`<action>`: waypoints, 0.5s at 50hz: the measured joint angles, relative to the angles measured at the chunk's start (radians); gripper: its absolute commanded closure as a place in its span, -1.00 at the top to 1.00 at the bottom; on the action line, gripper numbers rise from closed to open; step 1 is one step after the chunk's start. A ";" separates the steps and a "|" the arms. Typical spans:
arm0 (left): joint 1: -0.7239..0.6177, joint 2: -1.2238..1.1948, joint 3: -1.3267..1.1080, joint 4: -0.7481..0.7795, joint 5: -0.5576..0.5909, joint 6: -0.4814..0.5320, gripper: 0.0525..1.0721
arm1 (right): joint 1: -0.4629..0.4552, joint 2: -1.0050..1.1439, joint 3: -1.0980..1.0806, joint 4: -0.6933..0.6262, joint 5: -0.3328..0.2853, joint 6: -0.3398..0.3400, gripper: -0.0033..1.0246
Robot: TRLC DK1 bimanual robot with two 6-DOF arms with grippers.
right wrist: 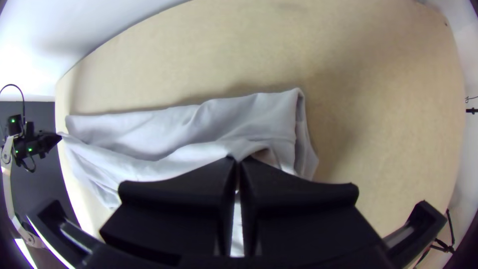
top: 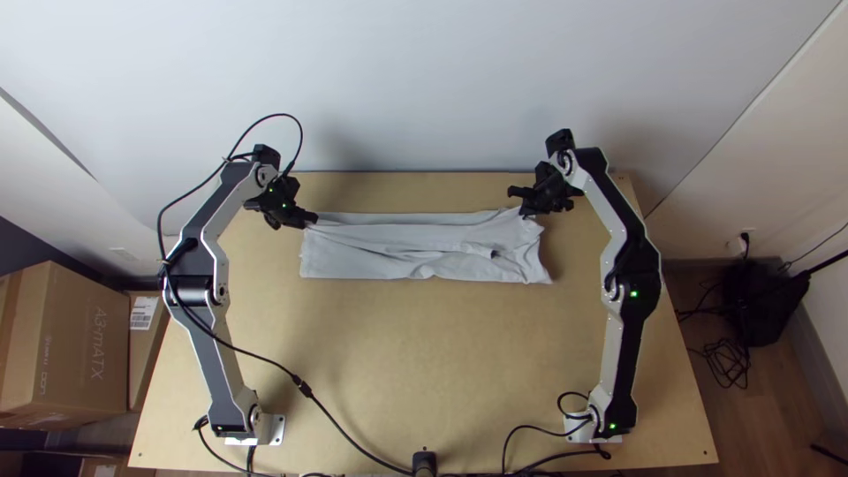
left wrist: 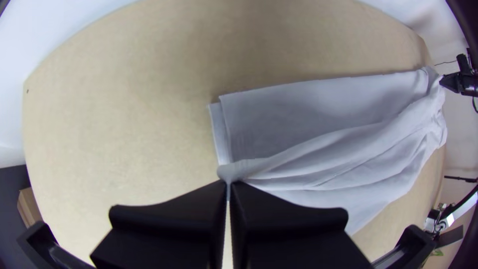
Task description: Fold the t-shirt
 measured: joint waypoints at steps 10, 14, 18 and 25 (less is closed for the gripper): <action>-0.005 0.028 0.002 0.010 0.003 -0.041 0.38 | -0.009 0.140 0.082 0.006 -0.002 0.027 -0.93; -0.005 0.028 0.005 0.012 0.004 -0.053 0.92 | -0.011 0.148 0.100 0.008 0.000 0.028 -0.52; -0.006 0.027 0.006 0.012 0.008 -0.061 0.92 | -0.011 0.148 0.107 0.018 0.008 0.032 0.17; -0.001 0.017 0.006 0.013 0.059 -0.080 0.92 | -0.012 0.134 0.107 0.031 0.000 0.052 0.91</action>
